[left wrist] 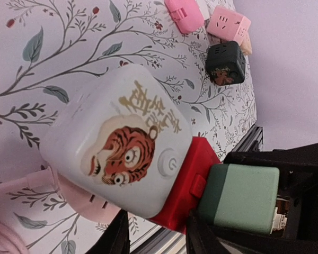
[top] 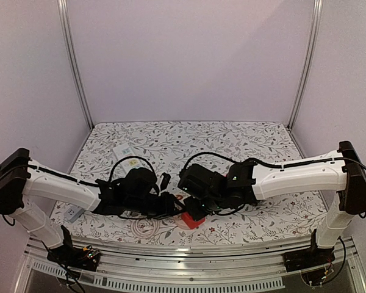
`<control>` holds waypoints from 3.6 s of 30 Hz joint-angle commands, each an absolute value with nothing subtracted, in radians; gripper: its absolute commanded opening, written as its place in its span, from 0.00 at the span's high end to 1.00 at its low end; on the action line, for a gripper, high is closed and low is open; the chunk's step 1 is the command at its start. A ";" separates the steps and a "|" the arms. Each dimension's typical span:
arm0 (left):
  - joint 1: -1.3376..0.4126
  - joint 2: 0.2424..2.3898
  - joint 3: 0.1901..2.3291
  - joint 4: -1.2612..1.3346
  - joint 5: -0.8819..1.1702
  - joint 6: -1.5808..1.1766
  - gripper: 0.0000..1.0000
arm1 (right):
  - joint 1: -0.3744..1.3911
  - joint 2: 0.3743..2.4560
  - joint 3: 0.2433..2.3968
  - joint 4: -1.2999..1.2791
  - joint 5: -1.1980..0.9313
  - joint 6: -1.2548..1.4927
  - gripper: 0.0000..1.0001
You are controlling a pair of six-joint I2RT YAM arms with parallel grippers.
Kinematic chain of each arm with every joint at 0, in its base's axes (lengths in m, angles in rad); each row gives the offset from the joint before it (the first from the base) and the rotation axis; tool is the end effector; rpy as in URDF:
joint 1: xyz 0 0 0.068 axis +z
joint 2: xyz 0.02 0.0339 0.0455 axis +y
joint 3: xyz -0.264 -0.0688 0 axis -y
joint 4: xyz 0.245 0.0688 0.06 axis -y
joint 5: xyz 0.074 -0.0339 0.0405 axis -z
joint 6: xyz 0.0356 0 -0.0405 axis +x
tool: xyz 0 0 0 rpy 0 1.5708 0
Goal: Pull the plug off the socket
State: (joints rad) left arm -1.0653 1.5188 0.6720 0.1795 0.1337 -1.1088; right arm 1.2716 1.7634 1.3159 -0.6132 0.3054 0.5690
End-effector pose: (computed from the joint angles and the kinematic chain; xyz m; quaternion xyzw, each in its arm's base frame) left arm 0.1408 -0.2642 0.1657 0.0096 0.8981 -0.4135 0.1494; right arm 0.1193 0.3505 0.2265 -0.2931 0.9112 0.1093 0.2681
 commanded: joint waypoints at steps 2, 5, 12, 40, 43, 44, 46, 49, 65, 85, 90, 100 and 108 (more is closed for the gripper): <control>-1.106 1.570 0.660 0.046 0.103 -1.101 0.65 | 1.272 1.740 1.287 -0.523 0.274 0.606 0.72; -1.113 1.578 0.657 0.046 0.102 -1.104 0.66 | 1.255 1.711 1.251 -0.485 0.244 0.622 0.72; -1.117 1.579 0.658 0.044 0.094 -1.106 0.69 | 1.232 1.667 1.195 -0.437 0.210 0.653 0.74; -1.117 1.580 0.654 0.032 0.084 -1.103 0.75 | 1.338 1.806 1.406 -0.664 0.391 0.604 0.78; -1.117 1.584 0.653 0.032 0.083 -1.103 0.75 | 1.338 1.793 1.396 -0.648 0.386 0.606 0.78; -1.117 1.584 0.653 0.032 0.083 -1.104 0.75 | 1.336 1.786 1.390 -0.641 0.383 0.608 0.78; -1.117 1.585 0.654 0.032 0.083 -1.104 0.75 | 1.328 1.770 1.374 -0.621 0.368 0.614 0.78; -1.117 1.587 0.655 0.033 0.084 -1.104 0.75 | 1.309 1.741 1.334 -0.574 0.331 0.630 0.78; -1.117 1.601 0.662 0.034 0.086 -1.101 0.76 | 1.253 1.687 1.264 -0.499 0.235 0.680 0.80; -1.117 1.611 0.669 0.033 0.088 -1.098 0.78 | 1.326 1.801 1.439 -0.703 0.388 0.626 0.82; -1.117 1.613 0.671 0.030 0.087 -1.098 0.78 | 1.321 1.774 1.427 -0.679 0.375 0.636 0.82; -1.117 1.613 0.672 0.025 0.090 -1.100 0.78 | 1.256 1.687 1.305 -0.542 0.249 0.688 0.82; -1.117 1.613 0.674 0.019 0.091 -1.100 0.78 | 1.243 1.664 1.284 -0.518 0.218 0.702 0.83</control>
State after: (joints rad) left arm -1.0988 1.5536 0.7044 0.1986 0.1040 -1.1122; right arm 1.2430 1.7111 1.2682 -0.6079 0.2543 0.6655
